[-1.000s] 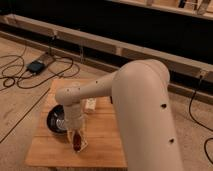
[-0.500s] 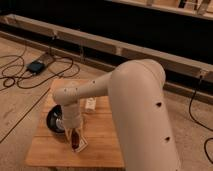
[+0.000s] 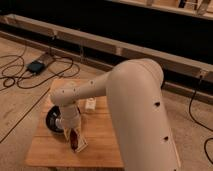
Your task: Place the pepper on the white sponge
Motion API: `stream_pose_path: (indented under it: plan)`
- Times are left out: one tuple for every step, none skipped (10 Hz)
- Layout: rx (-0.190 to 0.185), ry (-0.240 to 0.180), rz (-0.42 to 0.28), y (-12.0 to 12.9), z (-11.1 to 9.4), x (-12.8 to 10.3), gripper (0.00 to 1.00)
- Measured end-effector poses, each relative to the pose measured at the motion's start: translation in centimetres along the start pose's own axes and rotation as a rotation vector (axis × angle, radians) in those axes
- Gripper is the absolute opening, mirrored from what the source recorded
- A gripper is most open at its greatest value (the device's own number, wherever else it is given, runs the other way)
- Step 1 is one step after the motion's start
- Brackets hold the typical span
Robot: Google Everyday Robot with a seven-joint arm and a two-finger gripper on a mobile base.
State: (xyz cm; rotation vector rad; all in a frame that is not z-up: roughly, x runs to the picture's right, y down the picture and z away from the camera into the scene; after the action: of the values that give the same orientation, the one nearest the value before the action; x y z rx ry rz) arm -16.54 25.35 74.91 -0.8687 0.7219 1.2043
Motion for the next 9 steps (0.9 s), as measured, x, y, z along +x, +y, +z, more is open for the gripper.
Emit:
stream_pose_path:
  plan:
    - [0.003,-0.001,-0.004,0.0,0.1,0.0,0.0]
    - [0.007,0.005,-0.005,0.0,0.4,0.2,0.0]
    - [0.009,0.012,0.003,-0.2,0.5,0.3,0.0]
    - [0.011,0.02,0.011,-0.4,0.7,0.4,0.0]
    - [0.014,0.027,0.018,-0.6,0.9,0.5,0.0]
    - [0.016,0.031,0.021,-0.7,1.0,0.5,0.0]
    - [0.019,0.034,0.023,-0.8,1.2,0.4,0.0]
    - [0.022,0.038,0.024,-0.8,1.3,0.4,0.0]
    - [0.025,0.04,0.023,-0.8,1.5,0.3,0.02]
